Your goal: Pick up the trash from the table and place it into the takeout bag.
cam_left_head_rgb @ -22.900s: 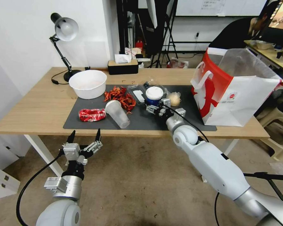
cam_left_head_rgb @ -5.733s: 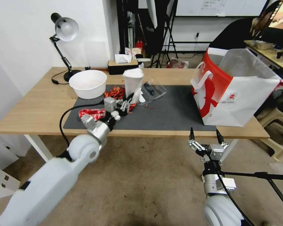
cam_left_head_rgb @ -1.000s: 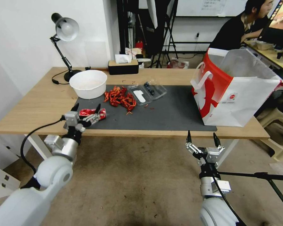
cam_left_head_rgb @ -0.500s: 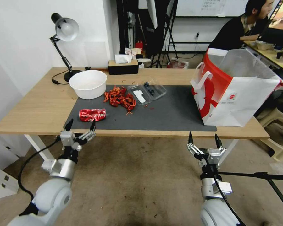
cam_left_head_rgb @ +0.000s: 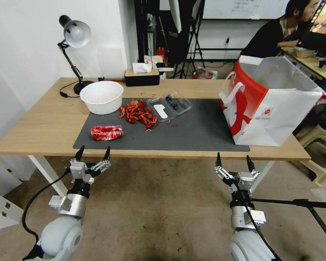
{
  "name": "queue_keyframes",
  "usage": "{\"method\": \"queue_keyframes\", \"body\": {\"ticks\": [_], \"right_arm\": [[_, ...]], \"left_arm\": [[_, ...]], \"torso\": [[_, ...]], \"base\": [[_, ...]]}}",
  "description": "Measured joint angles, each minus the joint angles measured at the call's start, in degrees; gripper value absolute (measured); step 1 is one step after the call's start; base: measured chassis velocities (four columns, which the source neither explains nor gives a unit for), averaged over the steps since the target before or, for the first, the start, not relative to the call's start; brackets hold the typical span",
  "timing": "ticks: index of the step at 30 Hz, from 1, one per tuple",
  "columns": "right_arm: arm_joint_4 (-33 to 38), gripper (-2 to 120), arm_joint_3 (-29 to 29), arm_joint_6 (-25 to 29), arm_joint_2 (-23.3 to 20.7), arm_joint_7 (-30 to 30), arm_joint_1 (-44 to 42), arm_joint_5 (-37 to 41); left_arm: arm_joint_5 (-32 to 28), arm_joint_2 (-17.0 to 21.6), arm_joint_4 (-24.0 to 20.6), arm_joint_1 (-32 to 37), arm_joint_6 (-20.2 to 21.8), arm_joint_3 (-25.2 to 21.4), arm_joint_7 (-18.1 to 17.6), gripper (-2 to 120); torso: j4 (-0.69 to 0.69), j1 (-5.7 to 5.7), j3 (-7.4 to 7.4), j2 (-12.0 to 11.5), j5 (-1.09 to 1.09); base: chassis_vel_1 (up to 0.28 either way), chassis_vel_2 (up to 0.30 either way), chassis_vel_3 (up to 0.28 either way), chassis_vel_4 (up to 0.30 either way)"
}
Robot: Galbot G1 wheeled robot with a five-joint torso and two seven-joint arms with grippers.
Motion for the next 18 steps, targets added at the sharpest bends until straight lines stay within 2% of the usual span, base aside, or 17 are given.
{"method": "queue_keyframes", "body": {"ticks": [7,10,11,13,14,16,18], "right_arm": [[-0.2,100,-0.1,0.0,-0.1,0.0,0.3,0.0],[-0.2,100,-0.2,0.0,-0.1,0.0,0.3,0.0],[-0.5,100,-0.6,0.0,-0.2,-0.1,0.8,0.0],[-0.7,100,-0.7,0.1,-0.3,-0.1,0.8,0.0],[-0.7,100,-0.7,0.1,-0.3,-0.1,0.8,0.0],[-0.8,100,-0.7,0.2,-0.2,-0.1,0.8,0.0],[-0.8,100,-0.7,0.2,-0.2,-0.1,0.7,0.0]], "left_arm": [[-4.0,4.5,1.8,-3.7,2.9,1.1,2.0,100],[-4.6,4.9,1.9,-4.0,3.3,1.1,2.2,100],[-7.3,7.3,3.0,-5.2,4.4,1.0,4.0,100],[-9.5,9.5,4.7,-6.9,5.3,1.0,6.3,100],[-9.5,9.5,4.7,-6.9,5.3,1.0,6.3,100],[-13.4,11.8,6.7,-9.2,6.7,2.0,8.9,100],[-13.9,12.0,7.0,-9.5,6.8,2.1,9.4,100]], "torso": [[0.0,0.0,0.0,0.0,-0.01],[0.0,0.0,0.0,0.0,-0.01],[0.02,0.0,0.0,0.0,-0.01],[0.02,0.0,0.01,0.0,0.01],[0.02,0.0,0.01,0.0,0.01],[0.0,0.0,0.0,0.0,0.0],[0.0,0.0,0.01,0.0,0.0]], "base": [[0.0,0.0,0.0,0.0],[0.0,0.0,0.0,0.0],[0.0,0.0,0.0,0.0],[0.0,0.0,0.0,0.0],[0.0,0.0,0.0,0.0],[0.0,0.0,0.0,0.0],[0.0,0.0,0.0,0.0]]}}
